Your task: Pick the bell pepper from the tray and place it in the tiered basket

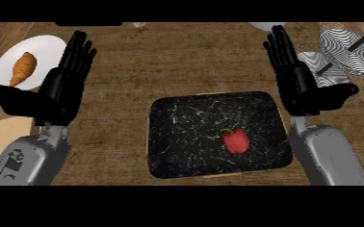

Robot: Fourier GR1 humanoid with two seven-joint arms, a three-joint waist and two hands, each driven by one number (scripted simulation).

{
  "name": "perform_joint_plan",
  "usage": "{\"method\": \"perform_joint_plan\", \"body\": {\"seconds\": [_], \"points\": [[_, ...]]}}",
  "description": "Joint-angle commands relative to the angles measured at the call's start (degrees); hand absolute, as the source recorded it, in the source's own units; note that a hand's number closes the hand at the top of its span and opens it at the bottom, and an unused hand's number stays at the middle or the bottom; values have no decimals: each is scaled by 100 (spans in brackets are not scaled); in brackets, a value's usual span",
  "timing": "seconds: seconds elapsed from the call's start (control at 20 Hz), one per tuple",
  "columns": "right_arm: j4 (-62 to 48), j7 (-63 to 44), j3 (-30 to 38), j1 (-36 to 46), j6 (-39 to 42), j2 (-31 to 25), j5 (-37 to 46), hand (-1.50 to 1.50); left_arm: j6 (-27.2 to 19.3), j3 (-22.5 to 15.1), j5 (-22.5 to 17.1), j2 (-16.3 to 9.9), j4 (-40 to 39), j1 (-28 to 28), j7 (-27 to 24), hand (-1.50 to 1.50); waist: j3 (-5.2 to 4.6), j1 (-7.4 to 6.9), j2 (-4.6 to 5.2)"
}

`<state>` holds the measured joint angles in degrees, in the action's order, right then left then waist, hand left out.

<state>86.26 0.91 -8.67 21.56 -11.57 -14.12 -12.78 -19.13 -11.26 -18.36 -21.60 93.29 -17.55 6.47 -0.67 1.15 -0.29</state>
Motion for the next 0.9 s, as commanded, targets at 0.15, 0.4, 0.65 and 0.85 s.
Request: {"method": "perform_joint_plan", "body": {"seconds": [0.15,0.4,0.65,0.85], "points": [[760,365,205,-1134,442,102,-611,150,-8,202,780,-712,-582,384,-18,0,74,8,15],[-282,124,863,-2264,-1191,-246,516,-150,-81,113,1035,-912,-823,914,-118,0,42,239,103],[1430,296,811,-3706,-1398,-35,456,-150,88,37,1216,-794,-1054,995,-375,0,59,55,4],[2490,-617,567,-4113,-977,-877,845,-150,70,66,1320,-703,-1070,849,-367,0,52,15,13]]}}
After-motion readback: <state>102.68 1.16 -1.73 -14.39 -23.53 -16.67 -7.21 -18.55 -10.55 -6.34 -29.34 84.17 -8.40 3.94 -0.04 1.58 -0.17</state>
